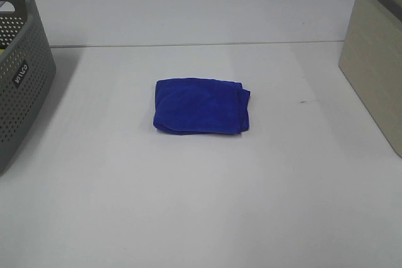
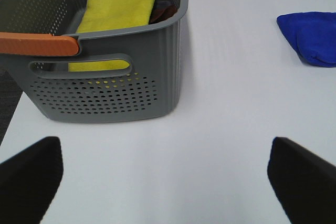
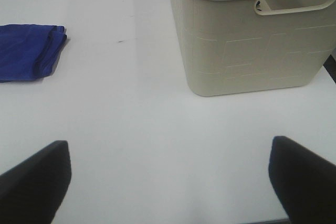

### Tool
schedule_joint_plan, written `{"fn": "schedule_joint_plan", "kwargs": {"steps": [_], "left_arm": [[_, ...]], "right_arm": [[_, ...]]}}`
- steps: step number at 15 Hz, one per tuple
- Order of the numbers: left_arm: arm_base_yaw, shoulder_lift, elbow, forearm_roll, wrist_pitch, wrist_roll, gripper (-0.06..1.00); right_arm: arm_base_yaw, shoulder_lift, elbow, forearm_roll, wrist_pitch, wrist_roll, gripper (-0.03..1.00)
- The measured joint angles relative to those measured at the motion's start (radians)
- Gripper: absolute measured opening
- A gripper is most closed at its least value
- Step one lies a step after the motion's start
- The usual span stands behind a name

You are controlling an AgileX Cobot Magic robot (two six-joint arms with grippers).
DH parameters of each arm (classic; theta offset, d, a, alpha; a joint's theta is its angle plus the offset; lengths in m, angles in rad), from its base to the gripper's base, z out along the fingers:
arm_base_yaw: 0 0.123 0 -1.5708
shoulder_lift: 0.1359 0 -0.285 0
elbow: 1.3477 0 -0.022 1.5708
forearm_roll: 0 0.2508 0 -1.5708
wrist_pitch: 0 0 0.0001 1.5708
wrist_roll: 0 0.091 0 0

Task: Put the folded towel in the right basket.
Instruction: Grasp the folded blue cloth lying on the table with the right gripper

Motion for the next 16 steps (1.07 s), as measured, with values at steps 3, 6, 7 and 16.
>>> {"fn": "schedule_joint_plan", "kwargs": {"steps": [3,6,7,16], "left_arm": [[0.0,0.0,0.0,0.0,0.0,0.0,0.99],[0.0,0.0,0.0,0.0,0.0,0.0,0.99],[0.0,0.0,0.0,0.0,0.0,0.0,0.99],[0.0,0.0,0.0,0.0,0.0,0.0,0.99]], "right_arm": [[0.0,0.0,0.0,0.0,0.0,0.0,0.97],[0.0,0.0,0.0,0.0,0.0,0.0,0.97],[0.0,0.0,0.0,0.0,0.0,0.0,0.97],[0.0,0.0,0.0,0.0,0.0,0.0,0.97]]}}
